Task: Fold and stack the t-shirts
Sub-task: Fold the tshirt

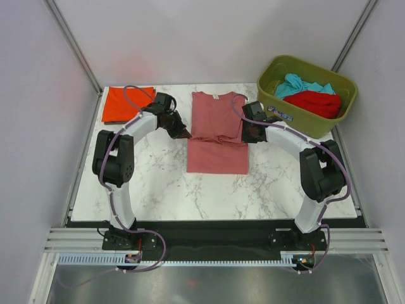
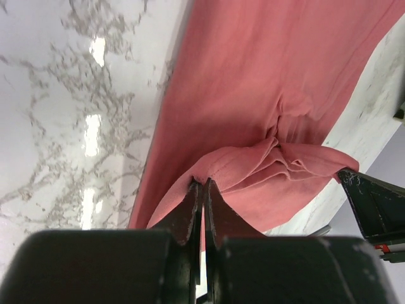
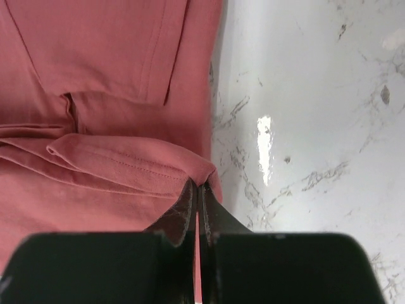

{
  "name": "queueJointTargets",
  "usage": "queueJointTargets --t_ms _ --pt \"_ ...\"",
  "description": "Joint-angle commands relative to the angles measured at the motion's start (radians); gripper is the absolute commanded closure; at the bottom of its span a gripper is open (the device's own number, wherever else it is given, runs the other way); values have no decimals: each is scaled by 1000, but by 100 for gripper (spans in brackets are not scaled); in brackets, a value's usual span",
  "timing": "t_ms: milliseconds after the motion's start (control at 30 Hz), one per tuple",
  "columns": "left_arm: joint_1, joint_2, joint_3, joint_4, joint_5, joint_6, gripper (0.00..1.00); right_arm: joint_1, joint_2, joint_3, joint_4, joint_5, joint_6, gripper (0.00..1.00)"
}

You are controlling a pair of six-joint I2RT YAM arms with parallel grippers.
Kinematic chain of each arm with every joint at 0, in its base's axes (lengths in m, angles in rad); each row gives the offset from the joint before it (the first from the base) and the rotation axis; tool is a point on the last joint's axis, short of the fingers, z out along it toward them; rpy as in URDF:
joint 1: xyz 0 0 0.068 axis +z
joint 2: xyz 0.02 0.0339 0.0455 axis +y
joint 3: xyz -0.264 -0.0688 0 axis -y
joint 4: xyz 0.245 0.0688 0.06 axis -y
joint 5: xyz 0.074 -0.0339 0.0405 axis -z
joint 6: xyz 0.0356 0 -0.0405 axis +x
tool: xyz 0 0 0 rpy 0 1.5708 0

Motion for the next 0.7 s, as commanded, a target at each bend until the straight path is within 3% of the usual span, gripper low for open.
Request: queueJointTargets --t_ms 0,667 --pt "19 25 72 5 42 46 98 -16 29 70 33 -28 -37 100" --pt "52 192 239 5 94 67 98 -70 201 225 38 -23 -43 100"
